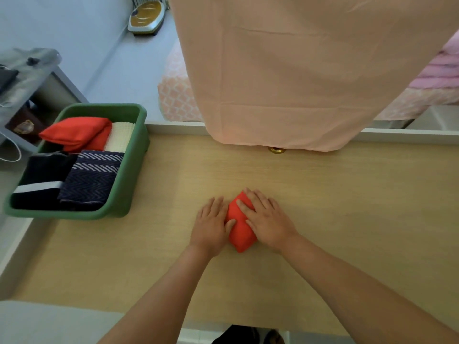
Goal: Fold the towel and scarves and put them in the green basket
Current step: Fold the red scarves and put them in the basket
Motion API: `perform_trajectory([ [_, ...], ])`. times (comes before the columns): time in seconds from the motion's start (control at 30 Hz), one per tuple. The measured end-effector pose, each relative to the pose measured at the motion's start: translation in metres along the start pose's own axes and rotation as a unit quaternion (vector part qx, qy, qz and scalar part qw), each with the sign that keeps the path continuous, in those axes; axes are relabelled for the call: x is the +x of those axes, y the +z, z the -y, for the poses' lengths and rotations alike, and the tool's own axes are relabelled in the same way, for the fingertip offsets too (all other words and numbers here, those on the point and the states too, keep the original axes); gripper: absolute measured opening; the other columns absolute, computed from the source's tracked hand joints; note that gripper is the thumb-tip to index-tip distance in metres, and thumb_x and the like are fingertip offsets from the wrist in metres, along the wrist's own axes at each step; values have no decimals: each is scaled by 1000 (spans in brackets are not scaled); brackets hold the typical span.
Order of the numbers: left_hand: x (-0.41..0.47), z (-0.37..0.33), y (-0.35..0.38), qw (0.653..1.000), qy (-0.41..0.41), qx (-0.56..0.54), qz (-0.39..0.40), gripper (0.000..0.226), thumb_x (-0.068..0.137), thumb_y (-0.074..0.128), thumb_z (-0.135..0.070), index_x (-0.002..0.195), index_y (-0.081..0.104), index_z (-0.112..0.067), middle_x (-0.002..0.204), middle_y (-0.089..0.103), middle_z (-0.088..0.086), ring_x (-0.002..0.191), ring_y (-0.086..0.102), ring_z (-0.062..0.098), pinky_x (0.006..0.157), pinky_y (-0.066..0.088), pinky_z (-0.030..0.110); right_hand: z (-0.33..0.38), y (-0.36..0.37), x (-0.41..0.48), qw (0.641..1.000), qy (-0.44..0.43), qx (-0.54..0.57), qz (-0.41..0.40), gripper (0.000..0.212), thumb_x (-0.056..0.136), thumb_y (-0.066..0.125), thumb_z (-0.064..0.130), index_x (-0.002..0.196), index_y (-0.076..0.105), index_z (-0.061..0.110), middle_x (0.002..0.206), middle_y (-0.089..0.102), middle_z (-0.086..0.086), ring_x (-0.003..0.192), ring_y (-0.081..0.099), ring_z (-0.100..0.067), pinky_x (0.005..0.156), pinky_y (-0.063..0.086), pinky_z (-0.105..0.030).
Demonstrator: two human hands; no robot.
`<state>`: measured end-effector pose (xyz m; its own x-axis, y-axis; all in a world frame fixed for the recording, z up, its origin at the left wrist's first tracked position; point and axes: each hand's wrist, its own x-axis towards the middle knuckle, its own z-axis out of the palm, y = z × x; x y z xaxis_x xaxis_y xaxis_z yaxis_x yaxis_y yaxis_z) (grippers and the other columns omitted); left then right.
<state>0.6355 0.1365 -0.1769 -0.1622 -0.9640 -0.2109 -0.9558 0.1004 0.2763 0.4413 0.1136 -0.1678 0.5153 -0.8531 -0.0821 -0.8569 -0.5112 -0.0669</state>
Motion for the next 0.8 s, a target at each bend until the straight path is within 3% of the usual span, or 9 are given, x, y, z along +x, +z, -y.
perform_trajectory([
  [0.1,-11,-6,-4,999,37,-20,-21,73,89,17,-48,154,25,-16,163,14,3,150,13,24,120,22,42,17,-1,-10,997,65,8,-44,56,81,73,32,135,57,30,139,53,-12,112,55,-32,77,52,-43],
  [0.2,-21,-12,-4,994,99,-46,-11,64,95,29,-25,156,16,-15,163,16,6,149,17,25,121,21,38,33,-4,-19,988,127,59,-61,57,84,70,27,138,52,30,135,51,-12,110,54,-32,76,53,-45],
  [0.3,-27,-15,-9,994,85,-64,8,66,95,44,-11,155,18,-12,161,20,12,145,25,29,120,20,34,44,-2,-24,972,165,152,-63,66,88,62,22,149,38,15,148,41,-12,131,44,-33,98,48,-47],
  [0.37,-29,-15,-15,995,71,-72,22,66,95,46,-13,156,19,-14,161,19,11,142,26,30,119,20,32,53,0,-23,943,215,244,-63,72,86,59,15,151,29,4,156,28,-19,144,26,-34,118,29,-44],
  [0.43,-29,-12,-23,994,58,-79,41,61,97,45,-19,154,25,-14,158,23,9,139,30,28,116,24,32,63,0,-17,926,252,276,-47,73,85,54,9,151,25,0,158,18,-25,148,13,-38,123,13,-42],
  [0.53,-24,4,-37,996,34,-76,25,44,98,44,-29,139,46,-13,146,38,4,121,52,28,99,43,37,75,-1,0,926,234,295,-27,71,89,48,8,154,20,4,161,7,-23,150,4,-35,123,5,-35],
  [0.6,-18,25,-46,998,30,-50,-3,33,97,45,-30,125,50,-12,134,45,5,111,55,29,89,45,39,85,-1,18,928,200,314,-27,68,94,46,10,156,18,7,163,-1,-19,152,0,-30,120,2,-27],
  [0.67,-10,53,-54,999,36,-18,-21,33,98,45,-28,126,47,-12,137,43,6,120,48,26,95,41,36,100,1,41,932,171,319,-27,66,98,46,12,157,17,9,163,-4,-18,152,-1,-29,118,1,-23],
  [0.8,10,110,-73,994,88,67,2,54,100,37,-29,151,25,-13,158,24,9,144,25,27,112,32,36,132,10,93,937,143,318,-30,63,101,47,15,157,19,16,164,0,-18,152,4,-31,122,3,-28],
])
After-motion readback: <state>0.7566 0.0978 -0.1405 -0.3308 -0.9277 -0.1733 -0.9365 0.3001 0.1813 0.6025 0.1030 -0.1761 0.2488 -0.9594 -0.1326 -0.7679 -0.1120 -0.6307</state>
